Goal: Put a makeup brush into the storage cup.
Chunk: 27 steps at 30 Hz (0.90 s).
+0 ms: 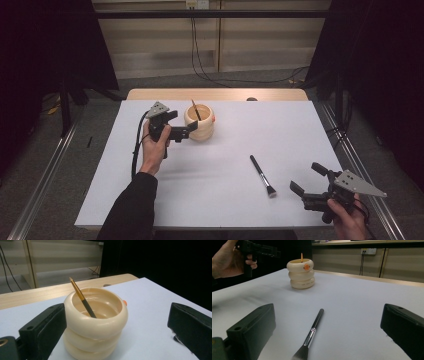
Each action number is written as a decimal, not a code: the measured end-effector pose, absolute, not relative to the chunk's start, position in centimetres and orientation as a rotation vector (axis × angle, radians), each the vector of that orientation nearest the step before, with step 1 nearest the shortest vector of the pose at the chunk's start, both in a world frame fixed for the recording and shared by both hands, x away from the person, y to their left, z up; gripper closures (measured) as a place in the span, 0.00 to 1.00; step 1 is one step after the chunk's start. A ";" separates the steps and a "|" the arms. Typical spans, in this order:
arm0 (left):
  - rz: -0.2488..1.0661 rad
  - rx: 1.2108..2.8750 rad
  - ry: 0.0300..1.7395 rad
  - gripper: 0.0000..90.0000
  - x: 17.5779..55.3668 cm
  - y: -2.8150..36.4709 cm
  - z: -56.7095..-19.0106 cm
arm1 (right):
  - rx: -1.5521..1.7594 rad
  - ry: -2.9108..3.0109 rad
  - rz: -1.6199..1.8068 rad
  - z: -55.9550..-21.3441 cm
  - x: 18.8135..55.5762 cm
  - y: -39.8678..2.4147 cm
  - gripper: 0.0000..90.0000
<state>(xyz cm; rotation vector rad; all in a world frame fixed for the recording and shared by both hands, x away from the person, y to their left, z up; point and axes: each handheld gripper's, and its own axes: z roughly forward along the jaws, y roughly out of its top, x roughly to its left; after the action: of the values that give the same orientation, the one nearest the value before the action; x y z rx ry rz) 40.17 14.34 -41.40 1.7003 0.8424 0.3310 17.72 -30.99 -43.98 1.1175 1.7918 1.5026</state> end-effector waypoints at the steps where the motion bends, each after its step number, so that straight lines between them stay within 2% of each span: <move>1: 0.334 1.710 0.839 0.03 40.1 14.5 -41.4 | 1.117 1.784 1.499 -44.0 17.7 -31.0 0.00; 6: 0.362 1.689 0.830 0.03 39.4 15.0 -41.1 | 1.126 1.791 1.502 -44.0 17.7 -30.9 0.00; 9: 0.426 1.677 0.830 0.01 38.6 15.3 -40.8 | 1.124 1.791 1.501 -44.0 17.7 -31.0 0.00; 15: 0.415 1.669 0.794 0.02 37.1 16.2 -40.3 | 1.126 1.789 1.494 -44.1 17.8 -31.0 0.00; 27: 0.382 1.663 0.833 0.01 34.6 17.3 -40.1 | 1.135 1.784 1.494 -44.1 17.8 -31.0 0.00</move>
<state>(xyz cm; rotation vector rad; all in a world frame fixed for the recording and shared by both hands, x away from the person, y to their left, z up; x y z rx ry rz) 34.56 17.30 -40.15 1.6631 0.8331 0.3818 17.81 -30.97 -44.07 1.1355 1.7844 1.4940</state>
